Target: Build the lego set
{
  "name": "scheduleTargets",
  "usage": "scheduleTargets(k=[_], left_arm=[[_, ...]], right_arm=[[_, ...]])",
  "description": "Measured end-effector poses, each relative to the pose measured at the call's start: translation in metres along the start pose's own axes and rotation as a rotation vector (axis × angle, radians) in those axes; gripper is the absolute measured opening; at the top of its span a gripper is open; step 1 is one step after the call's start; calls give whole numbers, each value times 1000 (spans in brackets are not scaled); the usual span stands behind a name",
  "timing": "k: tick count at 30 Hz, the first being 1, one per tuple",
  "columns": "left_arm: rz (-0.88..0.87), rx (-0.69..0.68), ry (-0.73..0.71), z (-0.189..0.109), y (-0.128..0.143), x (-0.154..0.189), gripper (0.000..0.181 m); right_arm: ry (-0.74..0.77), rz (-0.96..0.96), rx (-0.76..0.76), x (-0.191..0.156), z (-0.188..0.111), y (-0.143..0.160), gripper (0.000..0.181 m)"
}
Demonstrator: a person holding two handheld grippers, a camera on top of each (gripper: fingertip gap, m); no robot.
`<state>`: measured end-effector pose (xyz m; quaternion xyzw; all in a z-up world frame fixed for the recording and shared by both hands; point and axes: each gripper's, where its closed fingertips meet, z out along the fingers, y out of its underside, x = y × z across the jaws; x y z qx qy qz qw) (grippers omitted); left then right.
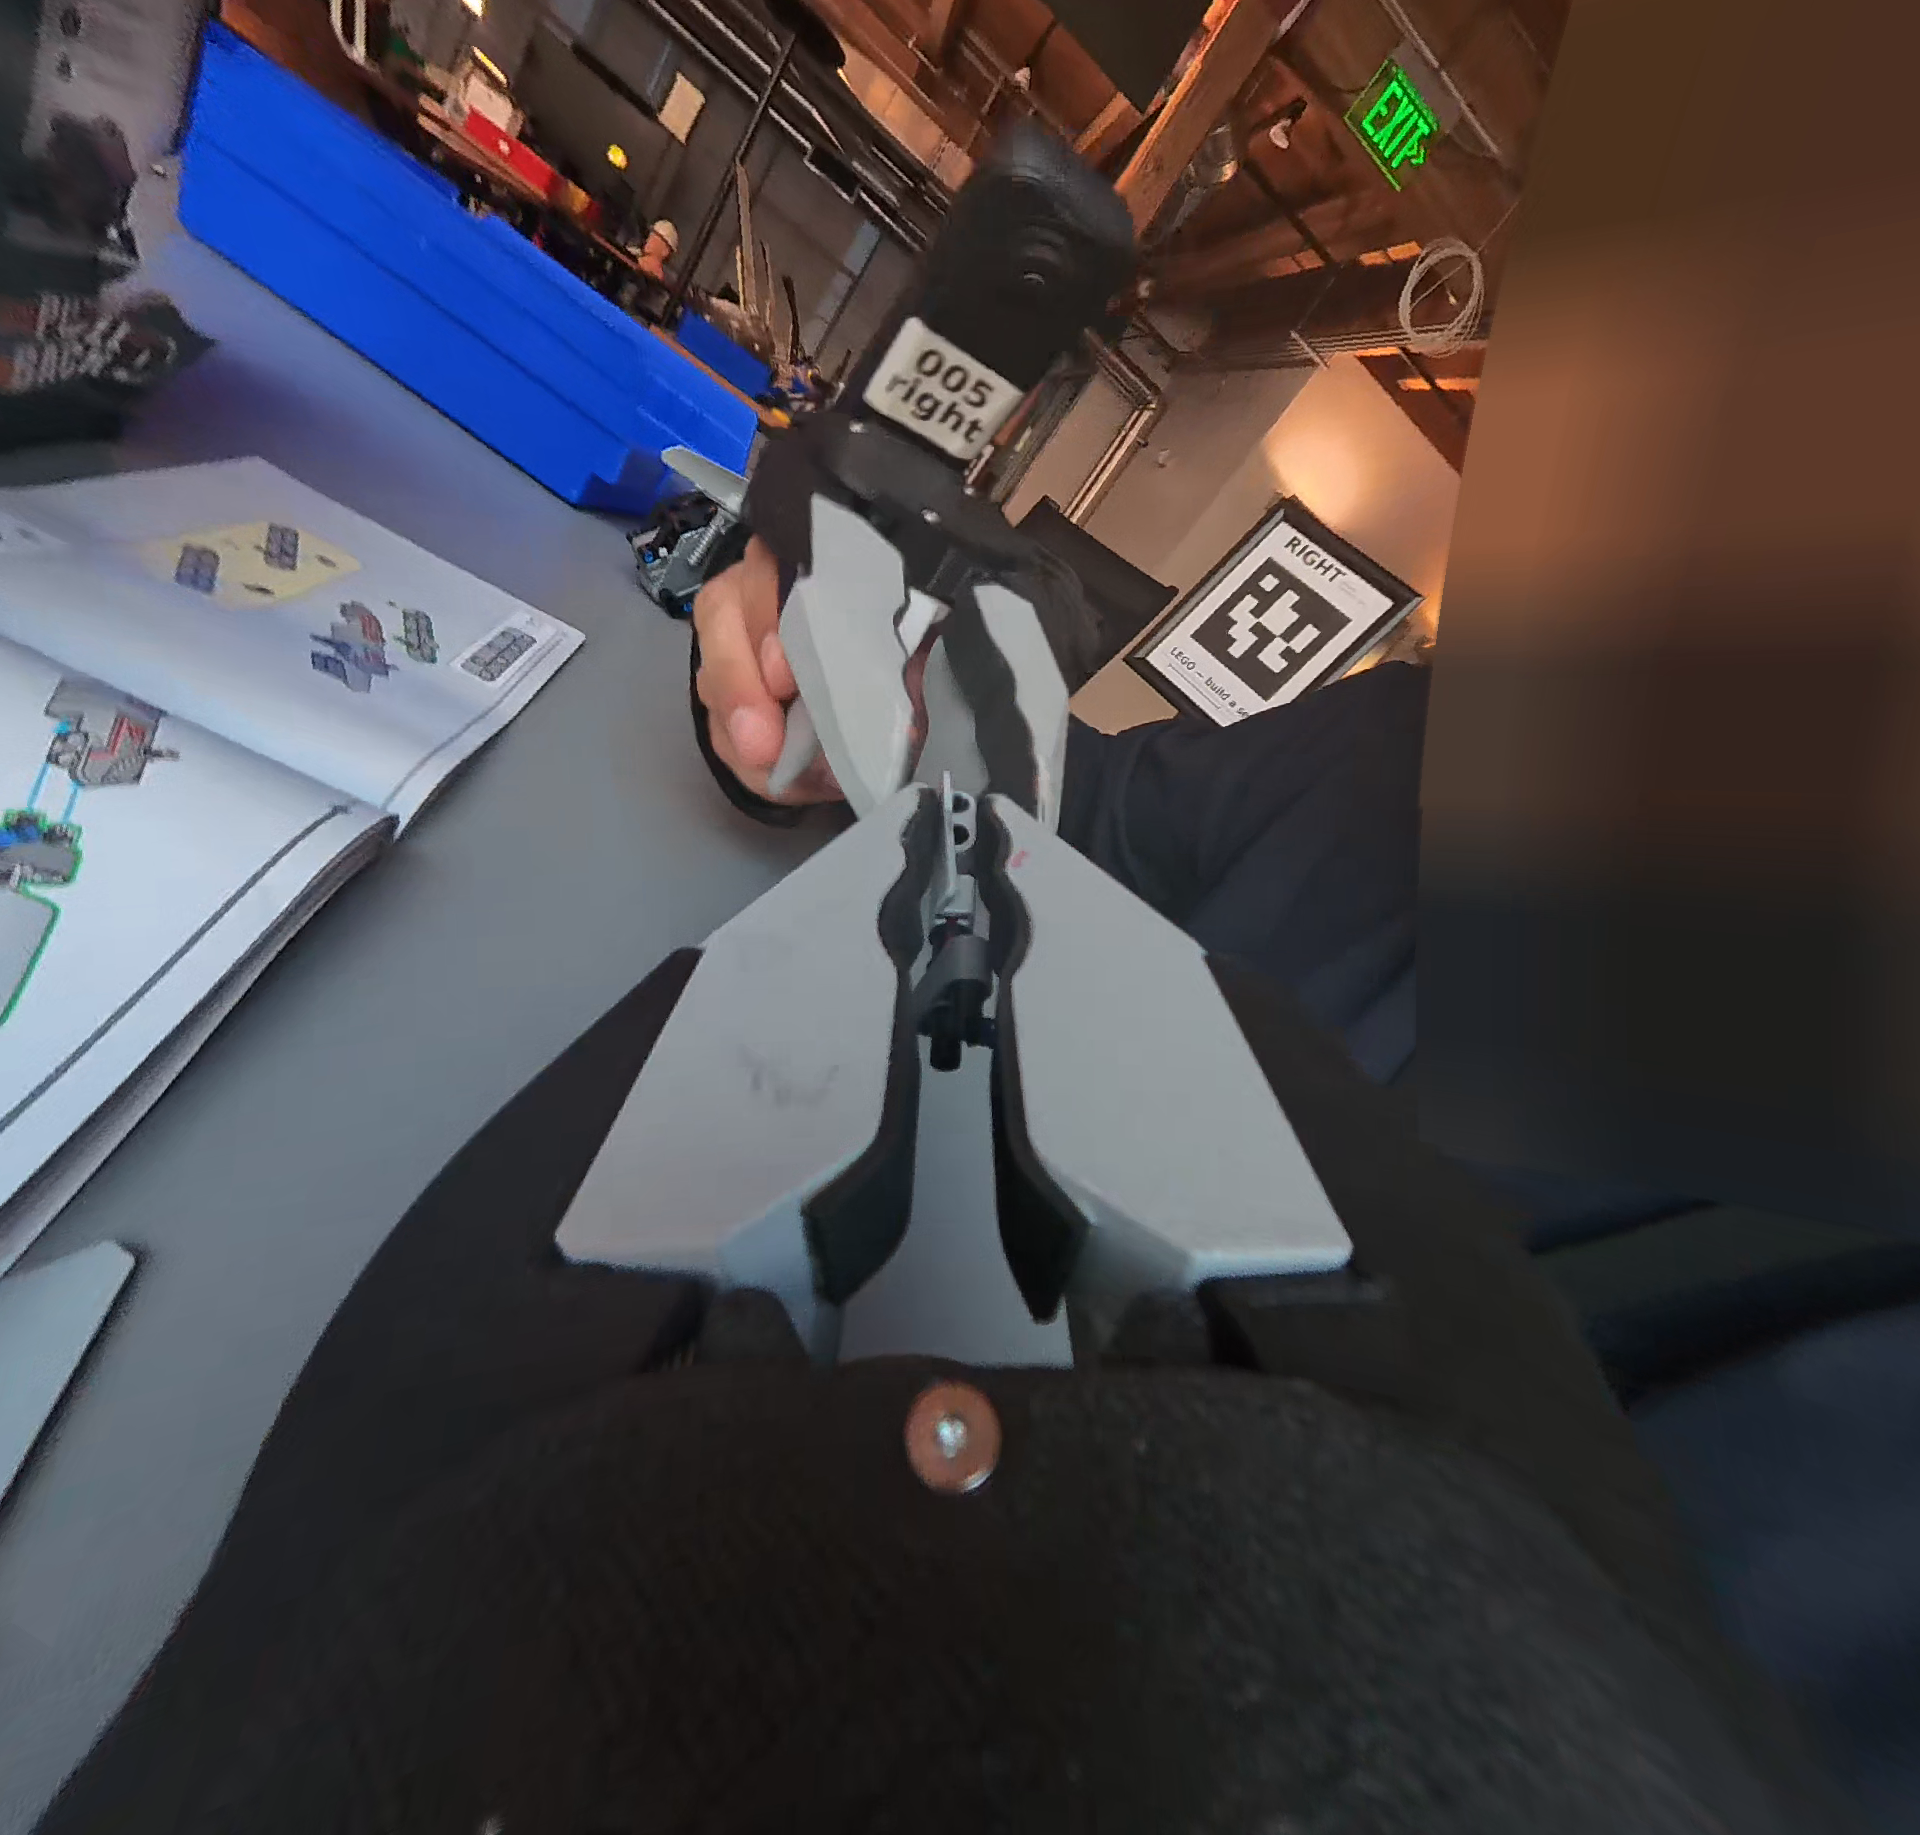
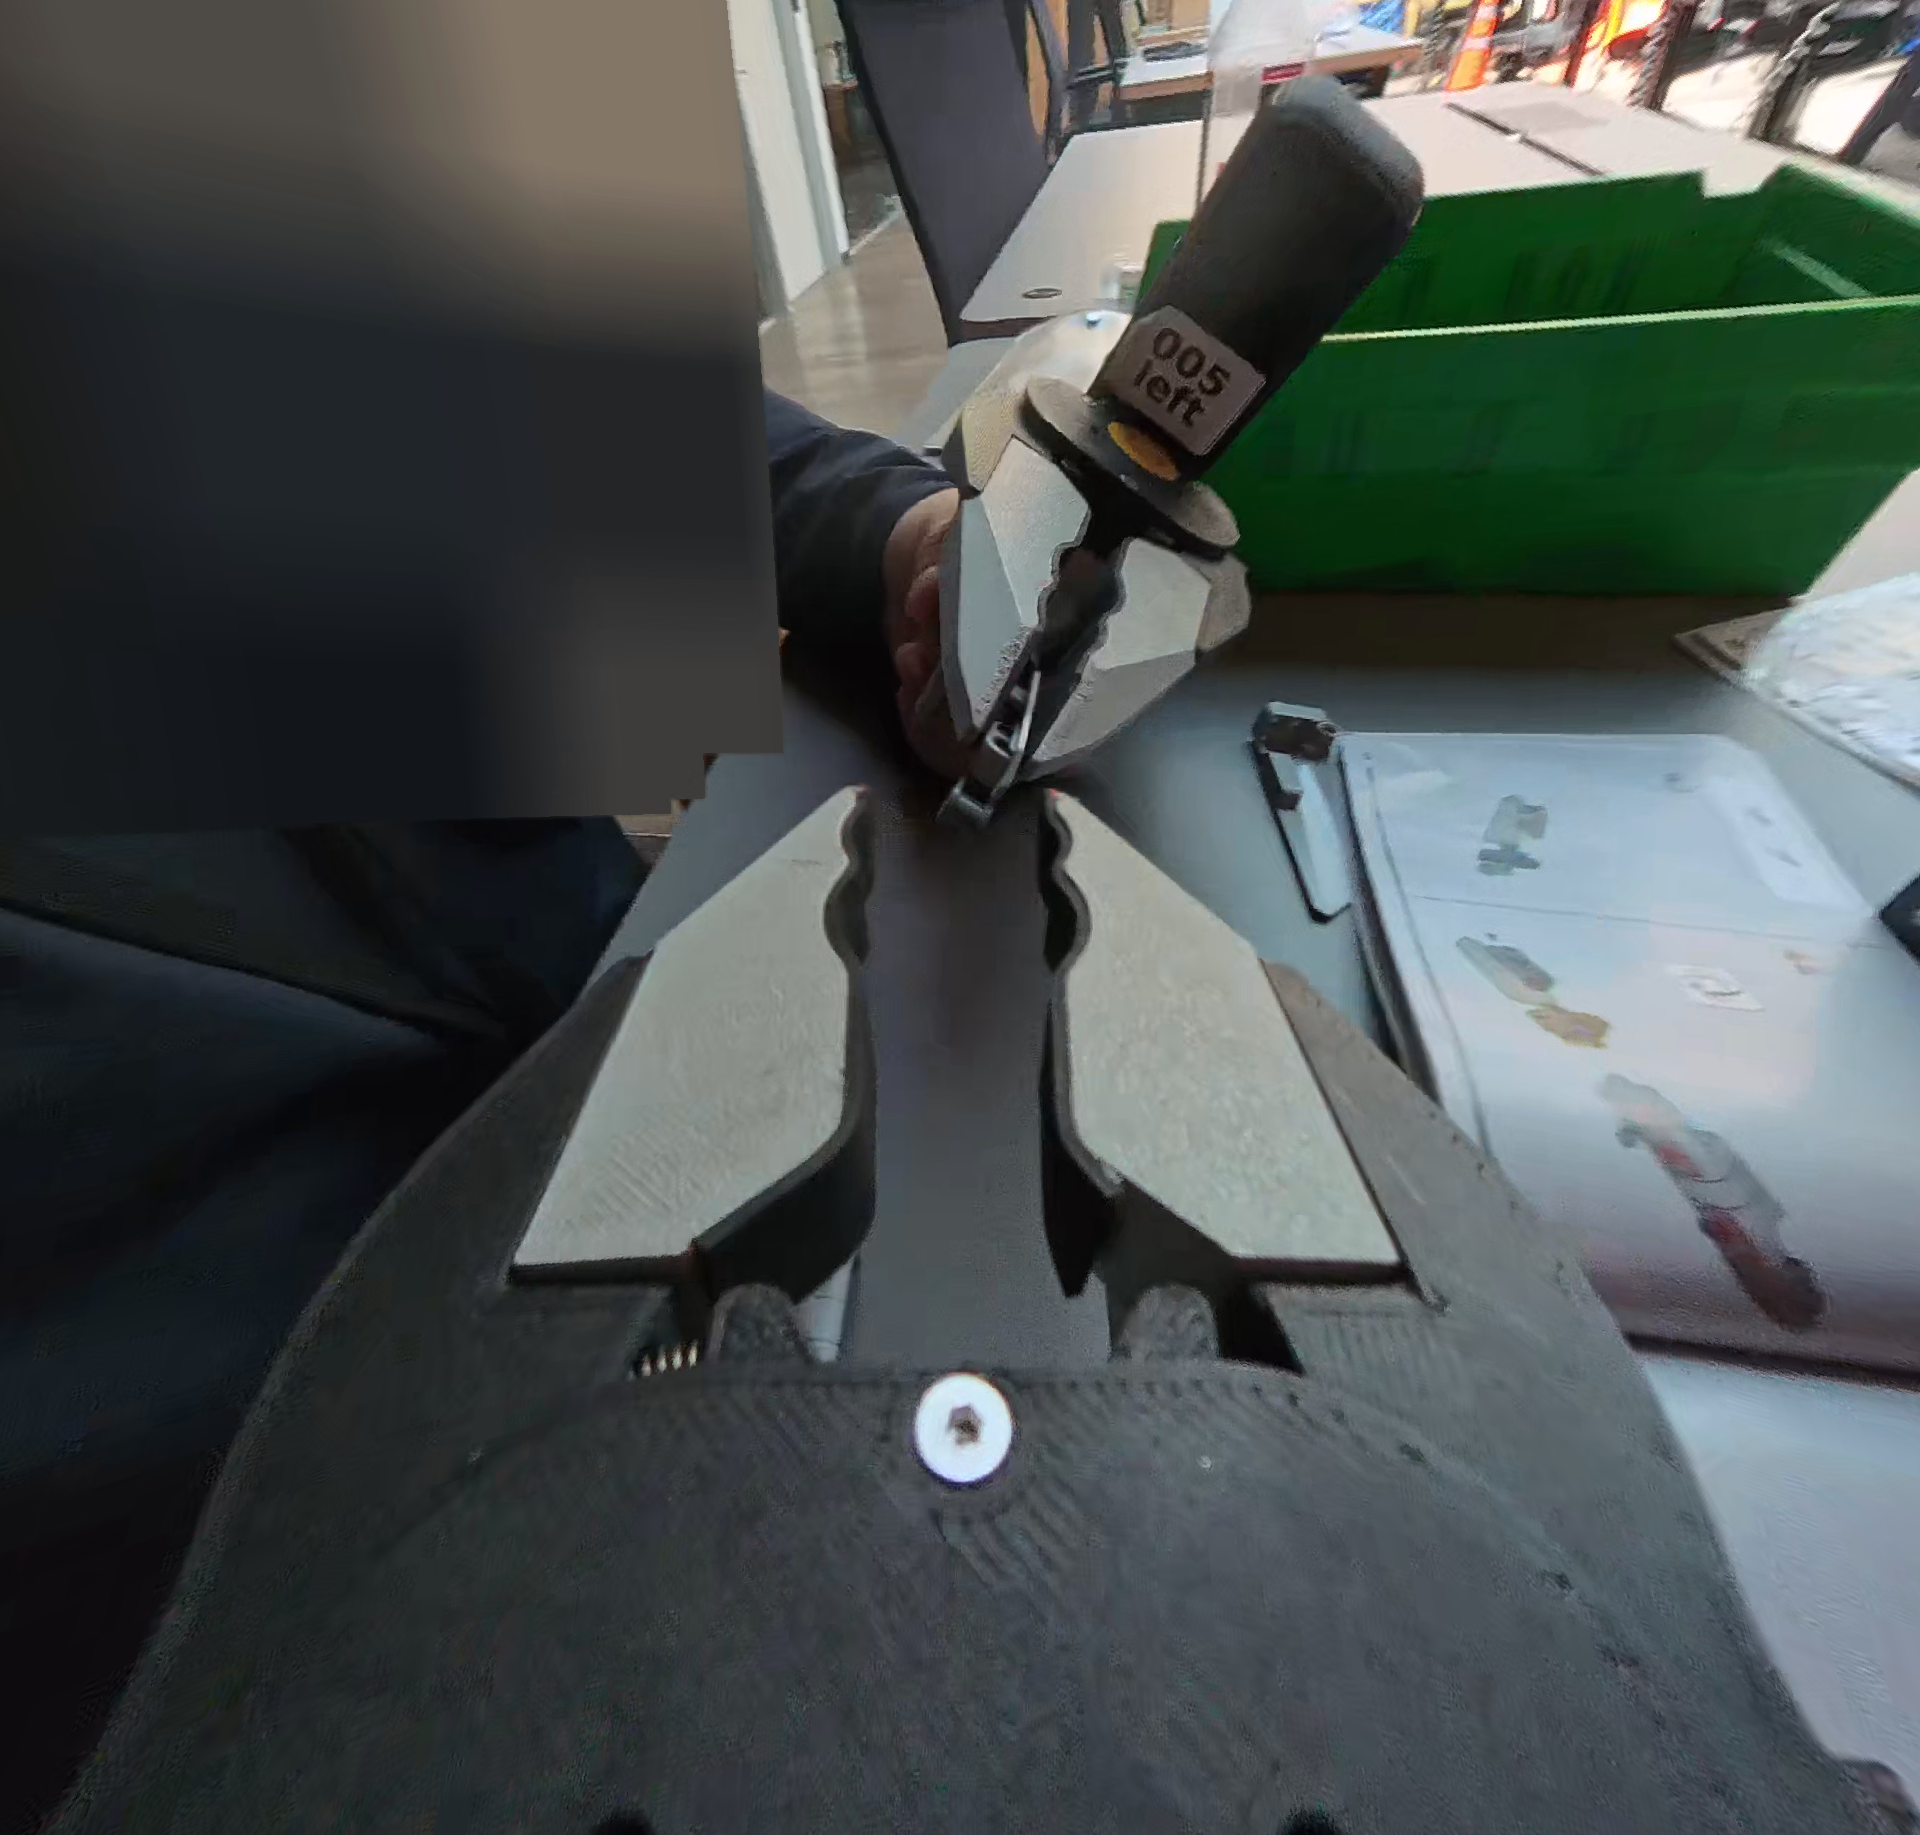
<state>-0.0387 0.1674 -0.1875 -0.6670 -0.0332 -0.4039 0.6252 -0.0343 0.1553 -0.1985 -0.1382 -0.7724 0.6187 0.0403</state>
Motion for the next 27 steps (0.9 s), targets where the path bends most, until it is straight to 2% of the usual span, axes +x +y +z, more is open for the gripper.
scheduleTargets(k=[1, 2, 8, 10, 15, 27], left_arm=[[15, -6, 2, 1, 1, 2, 4], [24, -17, 11, 2, 3, 4, 4], [34, -33, -33, 0, 5, 0, 5], [54, -55, -58, 0, 7, -1, 0], [127, -101, -105, -1, 12, -3, 0], [123, -161, -166, -2, 18, -13, 1]], right_arm=[[-38, 38, 3, -4, 1, 1, 17], [-49, 59, 8, -5, 2, 1, 9], [-21, 95, 56, 3, -5, -5, 6], [-17, 102, 99, 5, -9, -13, 5], [-39, 125, 119, 5, -8, -14, 5], [-30, 202, 133, 13, -8, -12, 5]])
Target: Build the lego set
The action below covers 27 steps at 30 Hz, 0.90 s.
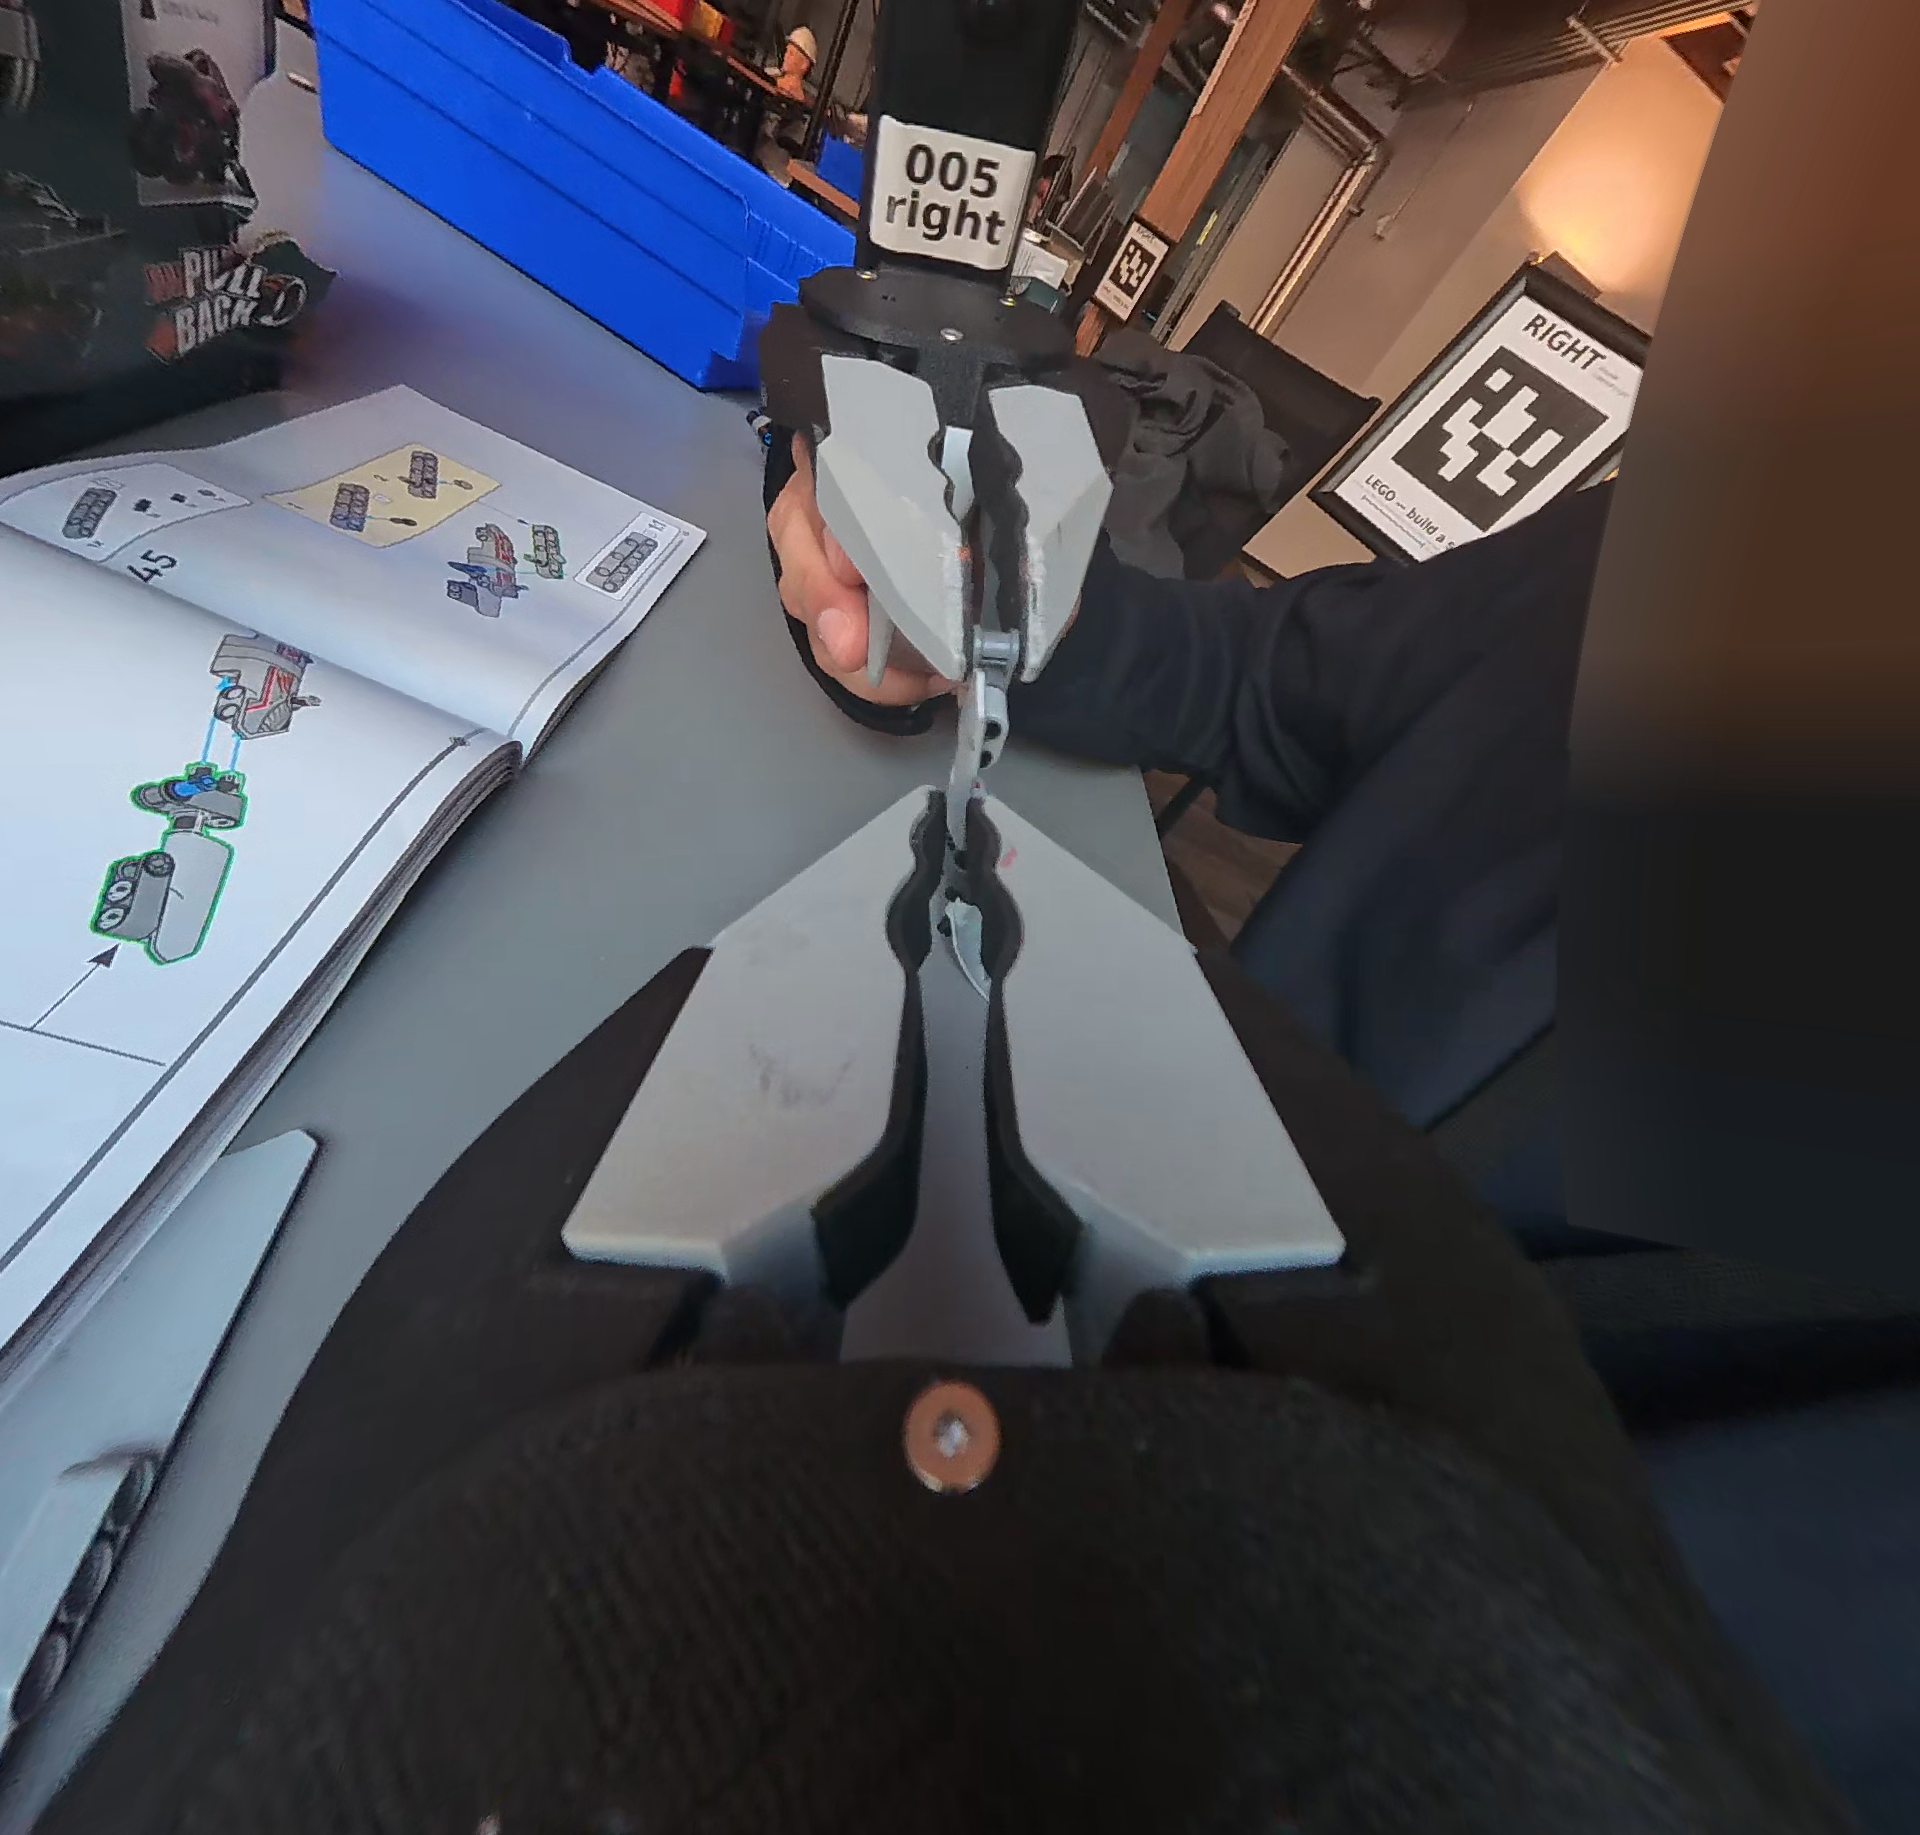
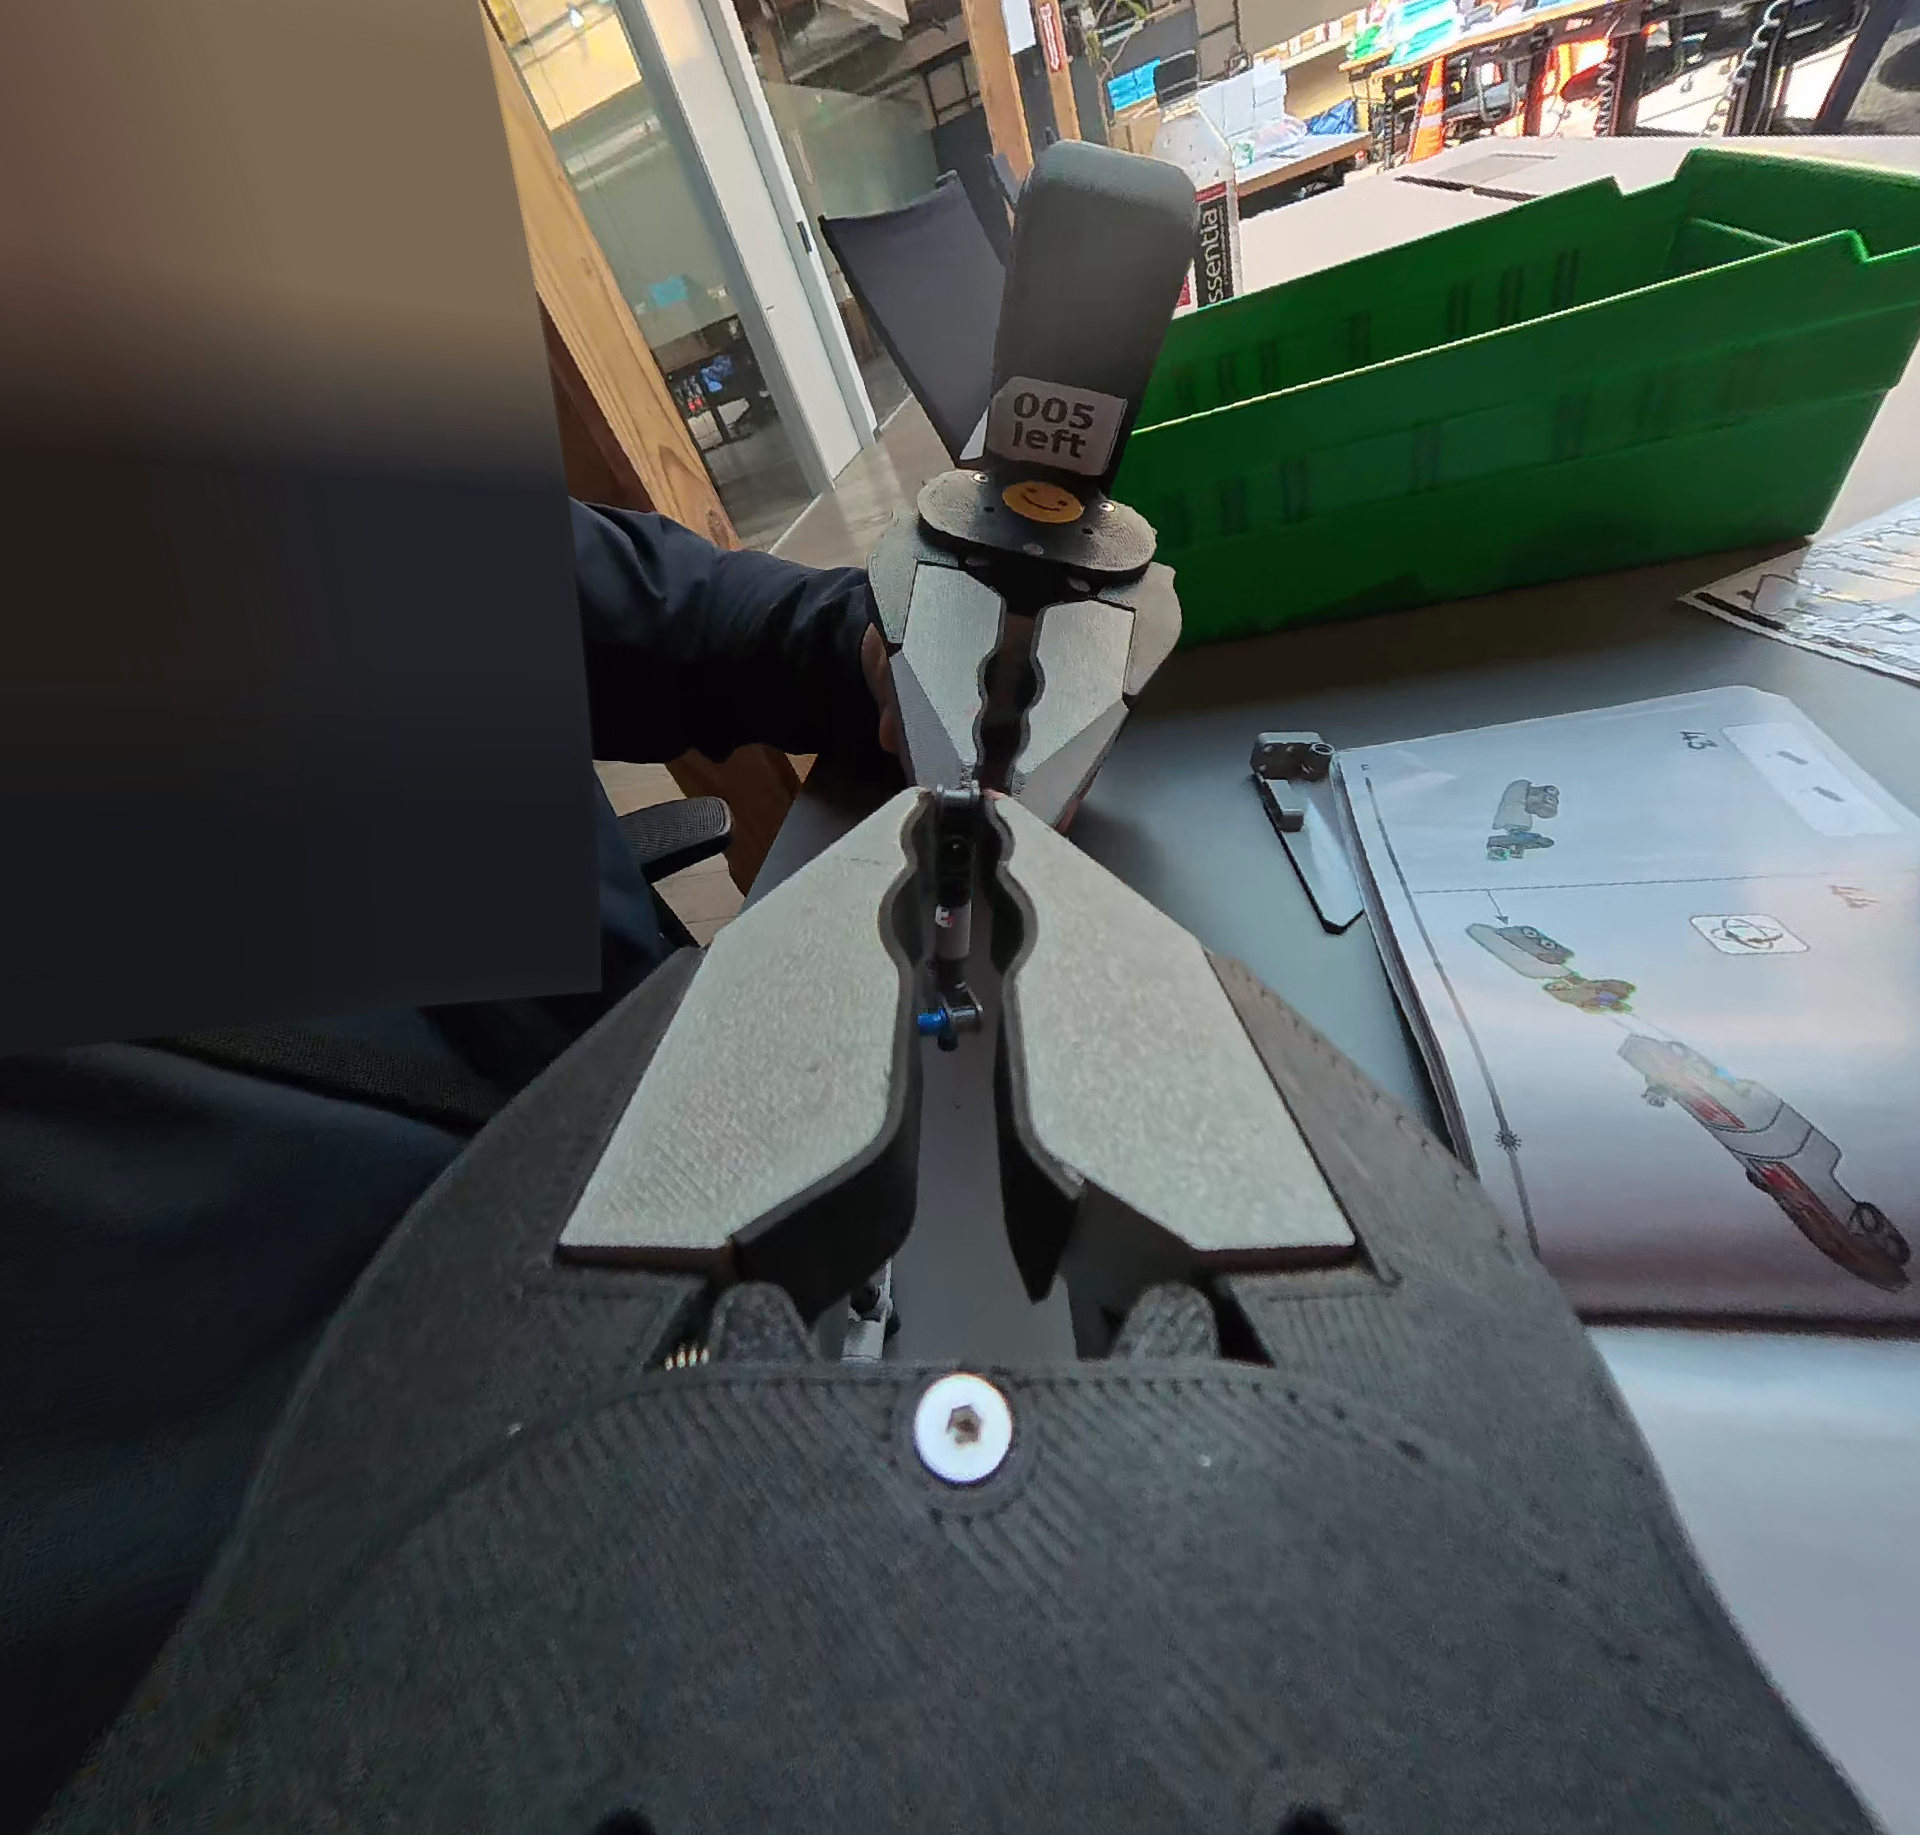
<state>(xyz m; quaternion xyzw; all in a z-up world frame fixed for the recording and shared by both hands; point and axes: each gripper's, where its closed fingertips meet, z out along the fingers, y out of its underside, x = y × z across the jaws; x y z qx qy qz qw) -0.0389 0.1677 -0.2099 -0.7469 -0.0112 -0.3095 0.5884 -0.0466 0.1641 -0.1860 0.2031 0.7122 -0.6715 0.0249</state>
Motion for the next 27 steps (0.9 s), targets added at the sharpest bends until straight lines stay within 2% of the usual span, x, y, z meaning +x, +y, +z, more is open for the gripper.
scheduleTargets(k=[13, 27], left_arm=[[-2, -31, 17, 3, 5, 3, 10], [28, -34, 30, 4, 5, 9, 4]], right_arm=[[13, -8, -27, 2, 3, 5, 5], [-31, -9, -6, -8, 9, 2, 5]])
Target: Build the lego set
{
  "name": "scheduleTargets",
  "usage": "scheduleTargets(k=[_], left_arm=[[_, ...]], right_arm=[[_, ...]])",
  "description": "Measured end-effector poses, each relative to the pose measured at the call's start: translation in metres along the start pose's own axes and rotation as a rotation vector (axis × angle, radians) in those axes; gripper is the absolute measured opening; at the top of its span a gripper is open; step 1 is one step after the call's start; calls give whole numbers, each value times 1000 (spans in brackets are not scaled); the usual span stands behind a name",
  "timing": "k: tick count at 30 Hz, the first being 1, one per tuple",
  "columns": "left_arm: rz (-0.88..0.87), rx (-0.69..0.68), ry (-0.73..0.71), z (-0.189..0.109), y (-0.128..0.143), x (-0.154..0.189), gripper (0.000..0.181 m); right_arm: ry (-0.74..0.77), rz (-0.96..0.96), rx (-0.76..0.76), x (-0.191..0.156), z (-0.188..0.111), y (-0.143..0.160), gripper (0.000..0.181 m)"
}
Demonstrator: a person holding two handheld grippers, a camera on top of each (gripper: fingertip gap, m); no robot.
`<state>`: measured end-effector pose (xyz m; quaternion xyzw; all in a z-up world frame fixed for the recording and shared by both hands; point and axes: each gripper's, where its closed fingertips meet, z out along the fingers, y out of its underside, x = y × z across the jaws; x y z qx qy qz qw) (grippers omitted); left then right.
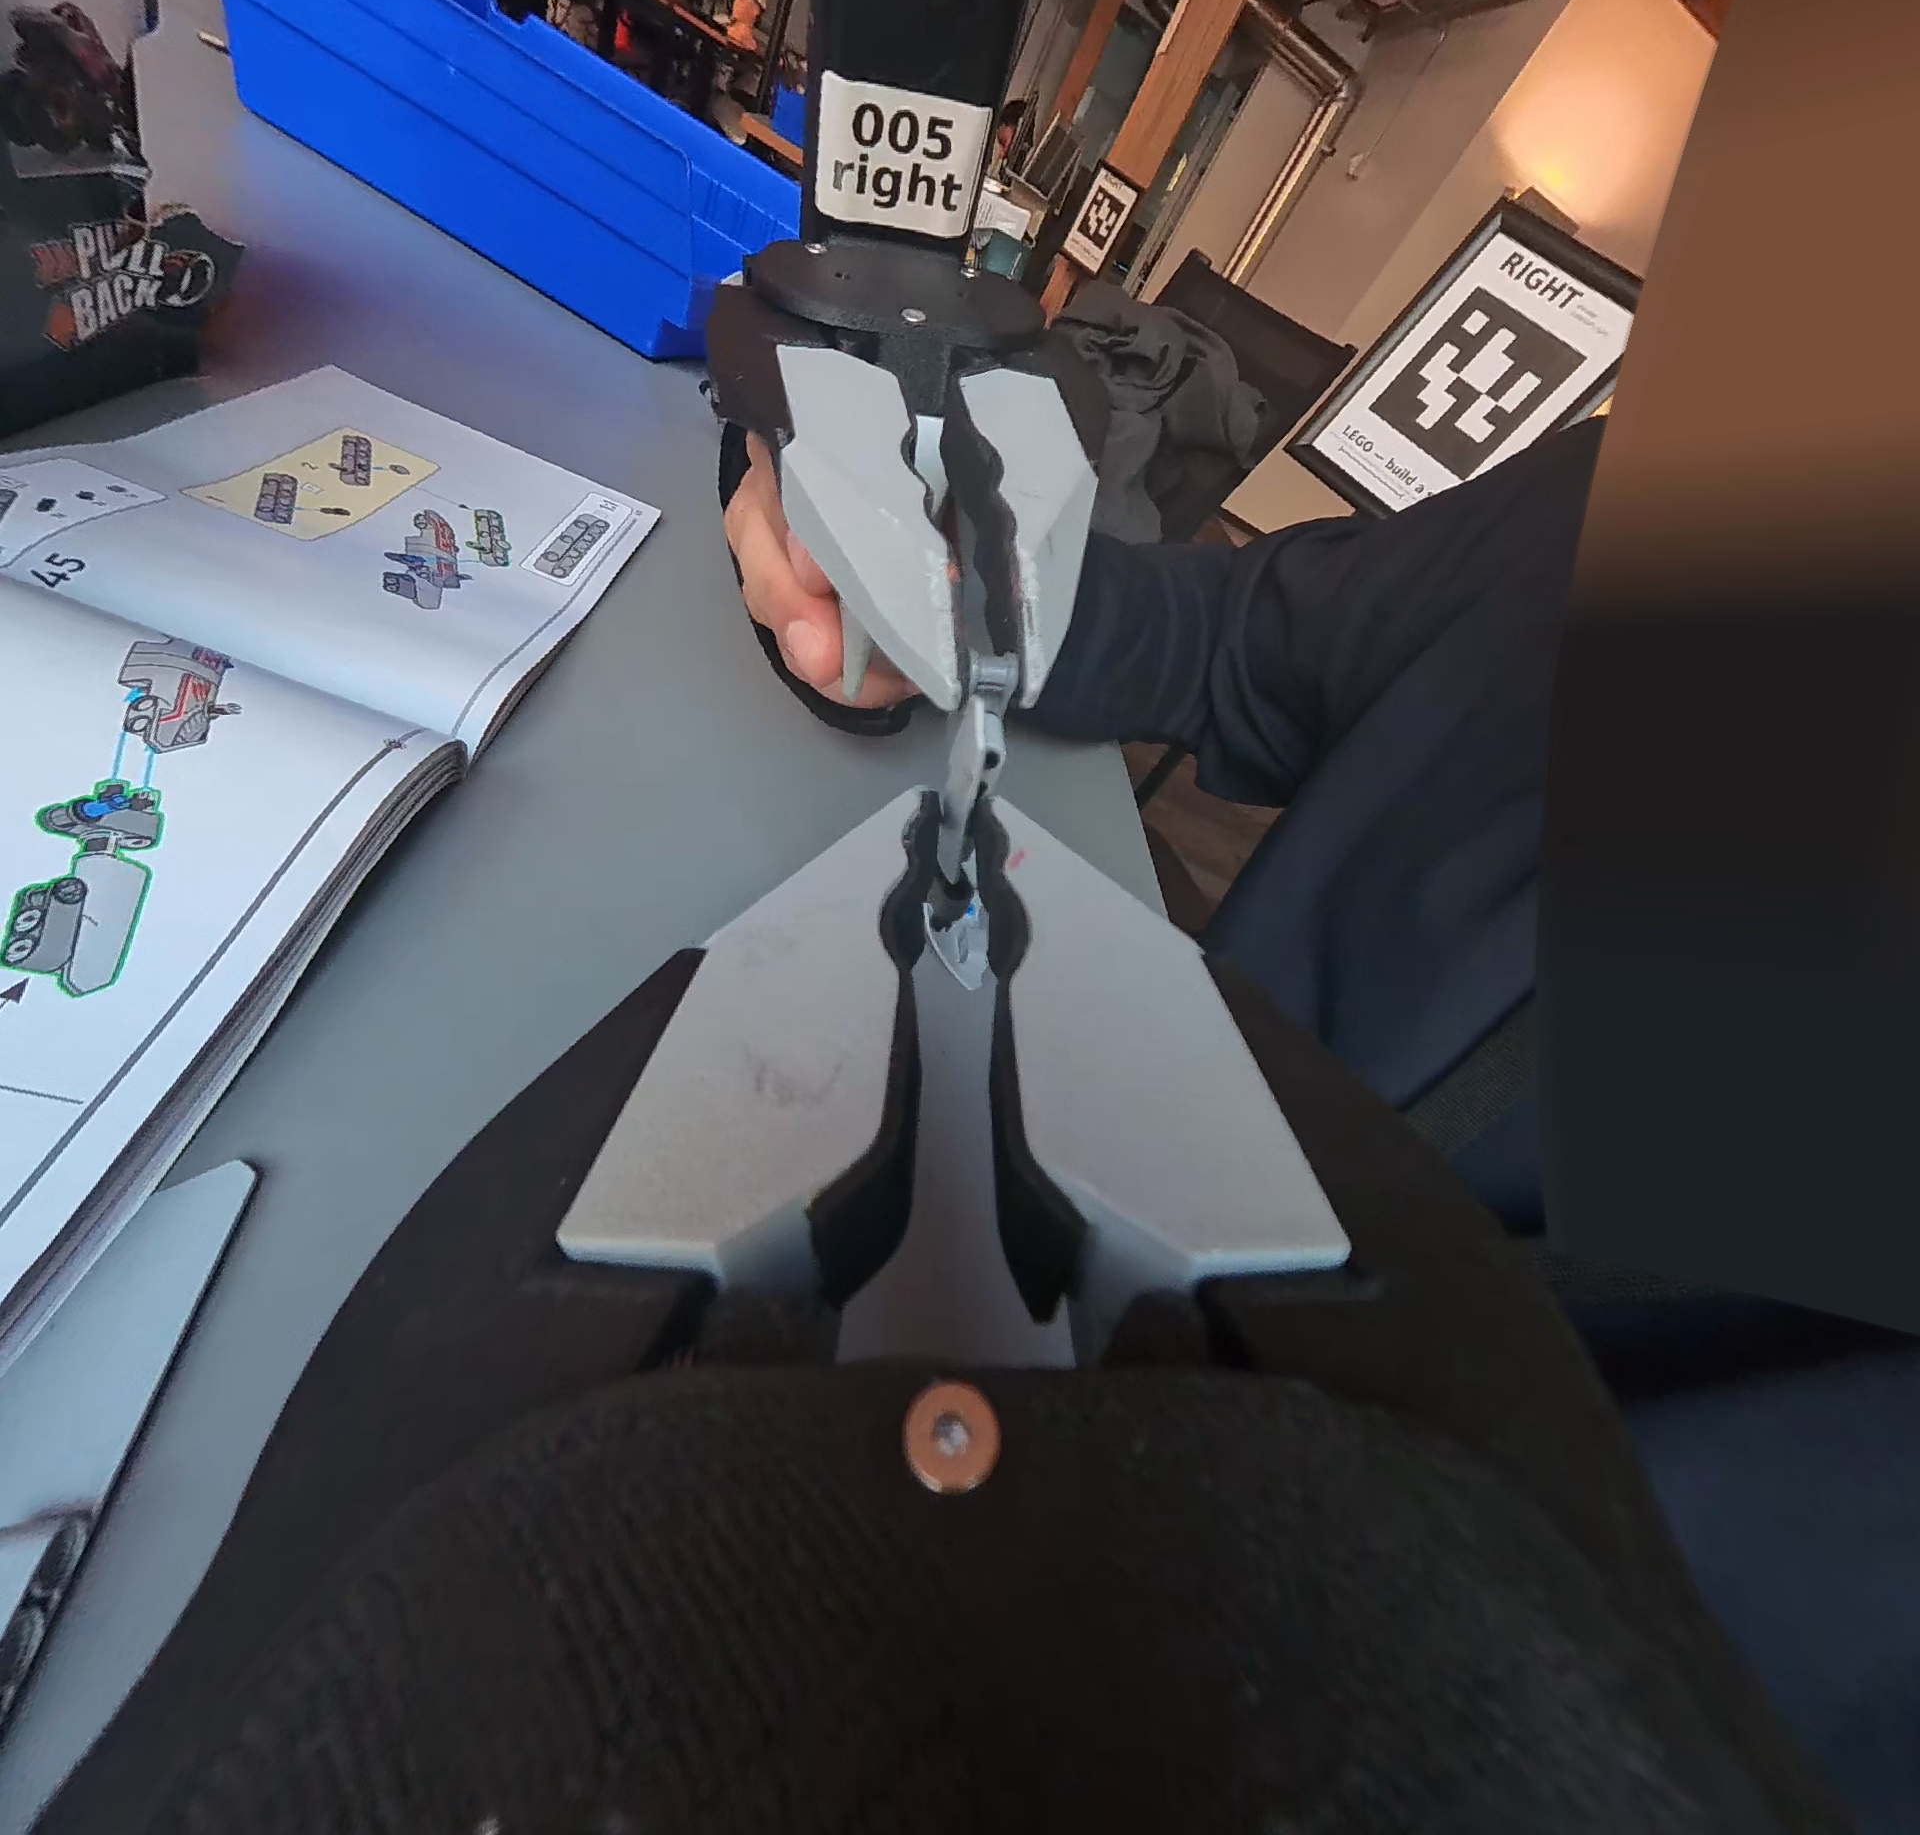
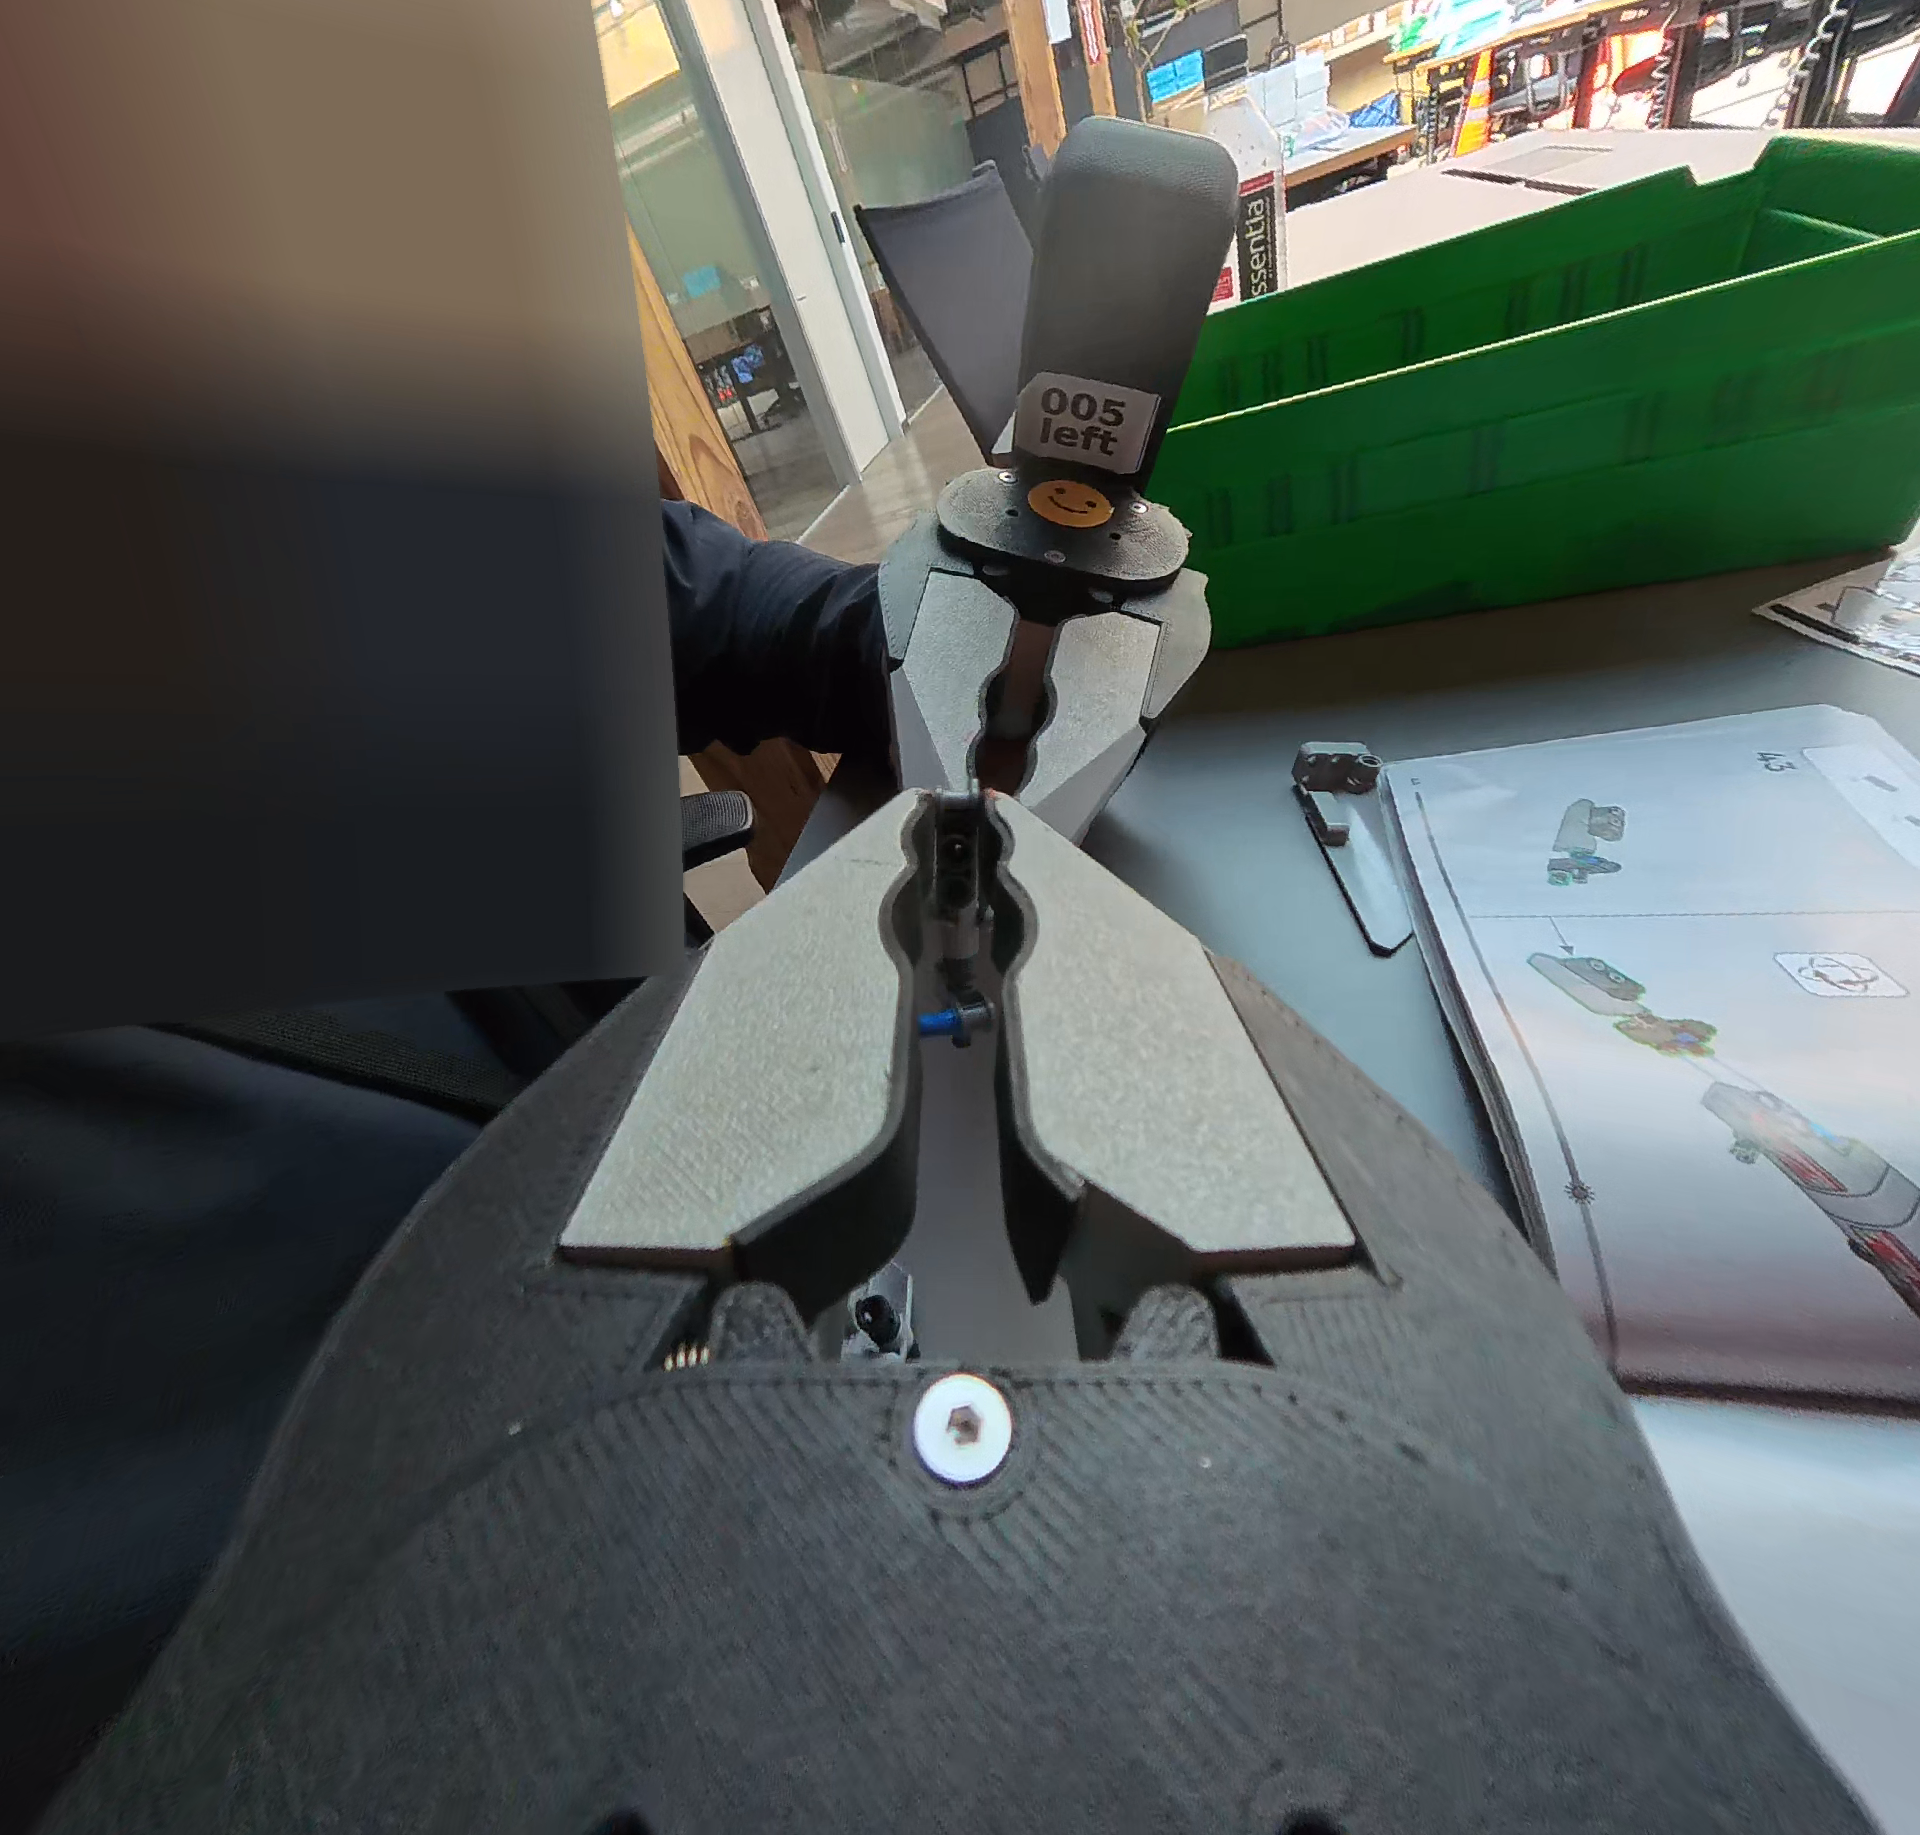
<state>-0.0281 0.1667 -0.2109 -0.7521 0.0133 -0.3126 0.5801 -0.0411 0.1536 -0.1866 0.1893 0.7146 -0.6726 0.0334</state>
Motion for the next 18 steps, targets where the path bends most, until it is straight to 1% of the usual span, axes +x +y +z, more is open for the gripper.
scheduleTargets(k=[2, 5, 7, 11, 13, 18], left_arm=[[4, 6, -4, -1, -1, -1, 3], [19, 17, -32, -4, -3, -5, 3], [36, 42, -58, -8, -7, -8, 0], [78, 143, -109, -19, -24, -14, 0], [84, 159, -125, -22, -27, -16, 0], [103, 182, -154, -23, -30, -20, 0]], right_arm=[[-12, -6, 6, -2, -1, -1, 6], [-32, -18, 35, -6, -4, -7, 19], [-13, -23, 42, -3, -8, -9, 23], [89, -54, -11, 13, -16, -2, 21], [127, -49, -41, 19, -16, 3, 18], [95, -24, -144, 16, -6, 22, 15]])
